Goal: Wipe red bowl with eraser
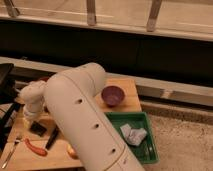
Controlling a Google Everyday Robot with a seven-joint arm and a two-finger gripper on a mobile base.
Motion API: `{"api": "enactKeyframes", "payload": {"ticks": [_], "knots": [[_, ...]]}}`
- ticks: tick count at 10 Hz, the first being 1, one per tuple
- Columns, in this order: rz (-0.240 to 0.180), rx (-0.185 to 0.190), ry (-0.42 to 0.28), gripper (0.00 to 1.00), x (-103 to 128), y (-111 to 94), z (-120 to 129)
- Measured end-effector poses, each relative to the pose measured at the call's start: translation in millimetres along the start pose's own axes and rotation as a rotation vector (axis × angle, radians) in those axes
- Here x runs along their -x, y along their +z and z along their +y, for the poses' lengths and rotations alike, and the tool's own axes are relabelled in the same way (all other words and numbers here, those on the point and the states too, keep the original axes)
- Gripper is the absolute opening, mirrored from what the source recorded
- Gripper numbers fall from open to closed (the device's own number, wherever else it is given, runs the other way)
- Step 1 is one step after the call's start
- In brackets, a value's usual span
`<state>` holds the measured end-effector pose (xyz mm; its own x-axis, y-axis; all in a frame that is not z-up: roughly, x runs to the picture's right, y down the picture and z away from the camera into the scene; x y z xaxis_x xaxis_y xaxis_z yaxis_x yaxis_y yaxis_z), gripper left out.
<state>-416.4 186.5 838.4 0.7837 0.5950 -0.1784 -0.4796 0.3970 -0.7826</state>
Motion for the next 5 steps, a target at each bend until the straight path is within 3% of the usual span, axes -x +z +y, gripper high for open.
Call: {"api": "enactKeyframes", "payload": {"ticks": [5], "knots": [[0.008, -0.003, -0.010, 0.00, -3.0, -3.8, 2.5]]}}
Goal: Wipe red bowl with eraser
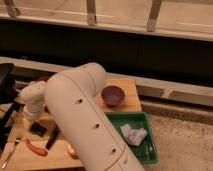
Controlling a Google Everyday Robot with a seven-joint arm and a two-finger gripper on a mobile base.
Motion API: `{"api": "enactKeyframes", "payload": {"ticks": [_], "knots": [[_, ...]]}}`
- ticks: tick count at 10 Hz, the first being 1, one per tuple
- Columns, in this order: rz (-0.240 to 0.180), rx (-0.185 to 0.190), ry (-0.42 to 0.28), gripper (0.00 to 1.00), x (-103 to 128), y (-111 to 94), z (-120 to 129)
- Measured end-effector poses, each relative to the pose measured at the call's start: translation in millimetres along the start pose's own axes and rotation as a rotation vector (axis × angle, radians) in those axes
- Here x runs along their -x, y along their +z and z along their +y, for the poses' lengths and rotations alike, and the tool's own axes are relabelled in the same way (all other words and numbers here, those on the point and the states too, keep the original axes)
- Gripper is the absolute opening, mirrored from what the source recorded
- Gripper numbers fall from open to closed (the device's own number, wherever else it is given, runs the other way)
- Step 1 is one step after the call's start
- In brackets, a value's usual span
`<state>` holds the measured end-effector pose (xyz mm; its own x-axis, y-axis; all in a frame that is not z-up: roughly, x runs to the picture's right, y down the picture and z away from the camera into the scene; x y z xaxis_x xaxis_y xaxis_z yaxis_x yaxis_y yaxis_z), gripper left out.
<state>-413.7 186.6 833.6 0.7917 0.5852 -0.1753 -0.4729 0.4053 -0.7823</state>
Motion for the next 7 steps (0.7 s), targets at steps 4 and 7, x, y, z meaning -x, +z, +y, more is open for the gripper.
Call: {"api": "enactKeyframes", "payload": {"ticks": [4, 7], "knots": [[-0.121, -0.038, -0.077, 0.00, 27.6, -54.1, 15.3], [-0.223, -0.065, -0.139, 0.00, 54.6, -118.1, 36.6]]}}
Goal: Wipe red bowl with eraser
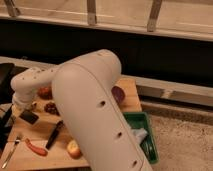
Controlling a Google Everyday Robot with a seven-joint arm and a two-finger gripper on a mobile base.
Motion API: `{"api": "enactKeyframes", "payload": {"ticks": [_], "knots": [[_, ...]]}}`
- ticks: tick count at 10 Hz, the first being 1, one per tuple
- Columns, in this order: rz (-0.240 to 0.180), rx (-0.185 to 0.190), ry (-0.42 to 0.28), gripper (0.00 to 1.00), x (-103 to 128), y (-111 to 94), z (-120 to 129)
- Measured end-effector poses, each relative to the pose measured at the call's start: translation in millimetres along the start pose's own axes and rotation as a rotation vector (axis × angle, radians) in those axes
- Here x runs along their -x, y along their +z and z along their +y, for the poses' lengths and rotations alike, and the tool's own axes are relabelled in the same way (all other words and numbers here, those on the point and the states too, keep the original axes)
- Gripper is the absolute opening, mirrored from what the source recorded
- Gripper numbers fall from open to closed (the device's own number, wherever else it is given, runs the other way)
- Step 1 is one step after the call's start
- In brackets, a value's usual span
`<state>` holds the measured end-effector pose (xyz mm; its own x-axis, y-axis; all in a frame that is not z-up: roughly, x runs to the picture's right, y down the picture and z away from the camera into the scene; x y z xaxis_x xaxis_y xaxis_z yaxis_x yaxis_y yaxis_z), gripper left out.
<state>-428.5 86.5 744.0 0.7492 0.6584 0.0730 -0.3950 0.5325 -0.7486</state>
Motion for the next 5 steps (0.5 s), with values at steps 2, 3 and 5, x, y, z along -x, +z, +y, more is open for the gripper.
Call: {"api": "enactKeyframes", "payload": {"ticks": [2, 3, 5], "knots": [[-0.007, -0.003, -0.005, 0.00, 2.1, -4.4, 0.0], [-0.007, 0.000, -0.007, 0.00, 2.8, -3.7, 2.6], [-0.010, -0.003, -0.003, 0.00, 1.2, -5.2, -1.1]]}}
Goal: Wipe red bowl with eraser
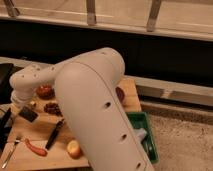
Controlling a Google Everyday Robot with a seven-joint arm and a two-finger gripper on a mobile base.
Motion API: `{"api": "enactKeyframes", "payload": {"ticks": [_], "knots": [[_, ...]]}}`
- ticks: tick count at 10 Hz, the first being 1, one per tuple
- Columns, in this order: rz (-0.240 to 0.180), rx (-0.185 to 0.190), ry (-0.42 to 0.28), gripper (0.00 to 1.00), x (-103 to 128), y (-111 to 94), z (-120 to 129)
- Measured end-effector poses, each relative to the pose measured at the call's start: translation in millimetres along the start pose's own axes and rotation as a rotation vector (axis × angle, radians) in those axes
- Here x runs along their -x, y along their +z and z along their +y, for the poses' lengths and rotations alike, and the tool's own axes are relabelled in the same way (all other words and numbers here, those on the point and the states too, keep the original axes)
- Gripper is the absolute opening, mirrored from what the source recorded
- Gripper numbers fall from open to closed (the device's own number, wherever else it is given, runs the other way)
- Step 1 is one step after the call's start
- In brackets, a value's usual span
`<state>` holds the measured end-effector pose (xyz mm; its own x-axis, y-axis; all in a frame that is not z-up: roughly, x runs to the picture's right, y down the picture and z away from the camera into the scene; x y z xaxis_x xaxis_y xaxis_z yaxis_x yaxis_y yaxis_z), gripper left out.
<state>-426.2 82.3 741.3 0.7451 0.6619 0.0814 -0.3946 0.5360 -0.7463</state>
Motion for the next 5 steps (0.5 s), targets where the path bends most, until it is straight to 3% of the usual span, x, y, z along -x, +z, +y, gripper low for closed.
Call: {"api": "enactKeyframes", "payload": {"ticks": [2, 5], "knots": [[-0.034, -0.029, 0.005, 0.00, 3.0, -9.1, -2.0], [-0.112, -0.094, 0.008, 0.00, 21.9, -44.7, -40.1]]}}
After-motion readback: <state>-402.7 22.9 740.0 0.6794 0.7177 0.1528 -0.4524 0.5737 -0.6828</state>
